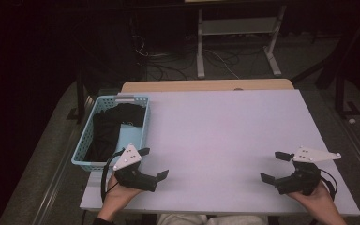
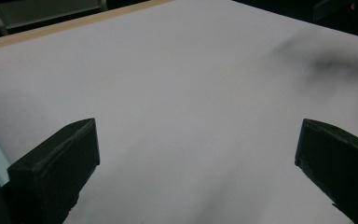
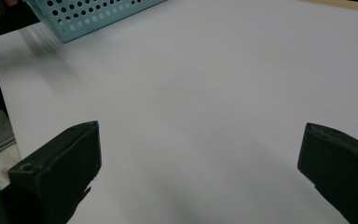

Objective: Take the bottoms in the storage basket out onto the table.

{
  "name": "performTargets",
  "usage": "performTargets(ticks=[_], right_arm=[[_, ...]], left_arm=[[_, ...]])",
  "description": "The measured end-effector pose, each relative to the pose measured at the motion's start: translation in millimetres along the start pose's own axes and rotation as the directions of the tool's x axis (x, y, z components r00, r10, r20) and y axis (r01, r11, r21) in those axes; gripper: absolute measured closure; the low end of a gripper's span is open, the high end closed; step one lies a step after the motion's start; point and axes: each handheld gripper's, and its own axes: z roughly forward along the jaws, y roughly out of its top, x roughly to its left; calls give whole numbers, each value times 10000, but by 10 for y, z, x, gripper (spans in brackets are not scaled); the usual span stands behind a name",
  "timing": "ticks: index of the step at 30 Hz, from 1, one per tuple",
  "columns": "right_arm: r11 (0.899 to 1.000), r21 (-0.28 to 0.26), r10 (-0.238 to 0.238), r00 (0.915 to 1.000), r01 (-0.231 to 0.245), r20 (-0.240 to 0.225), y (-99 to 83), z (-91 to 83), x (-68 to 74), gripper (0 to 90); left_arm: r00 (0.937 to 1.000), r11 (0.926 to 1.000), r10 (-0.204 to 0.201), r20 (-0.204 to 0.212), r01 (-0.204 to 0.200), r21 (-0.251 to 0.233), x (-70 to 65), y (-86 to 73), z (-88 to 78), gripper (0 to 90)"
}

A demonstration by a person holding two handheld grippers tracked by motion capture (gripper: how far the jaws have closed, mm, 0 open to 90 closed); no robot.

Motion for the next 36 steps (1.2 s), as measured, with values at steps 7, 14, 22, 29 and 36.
performTargets(ticks=[7, 14, 22, 29, 36], right_arm=[[10000, 41, 3, 10000, -3, 1, 0, 3, 4, 0], [10000, 36, -24, 10000, 24, -22, 4, 15, 7, 0], [10000, 49, -34, 10000, 35, -83, 5, 24, 17, 0], [10000, -2, -21, 10000, 21, -39, 5, 20, 7, 0], [10000, 24, -37, 10000, 37, -40, 5, 26, 5, 0]], left_arm=[[10000, 9999, 62, 72, -63, 161, -23, 44, -1, 0], [10000, 9997, 47, 74, -49, 257, -25, 88, -13, 0], [10000, 9993, 30, 68, -33, 377, -17, 150, -29, 0], [9999, 9986, 51, 139, -59, 528, -2, 224, -43, 0], [9999, 9958, 116, 60, -121, 908, 42, 295, -76, 0]])
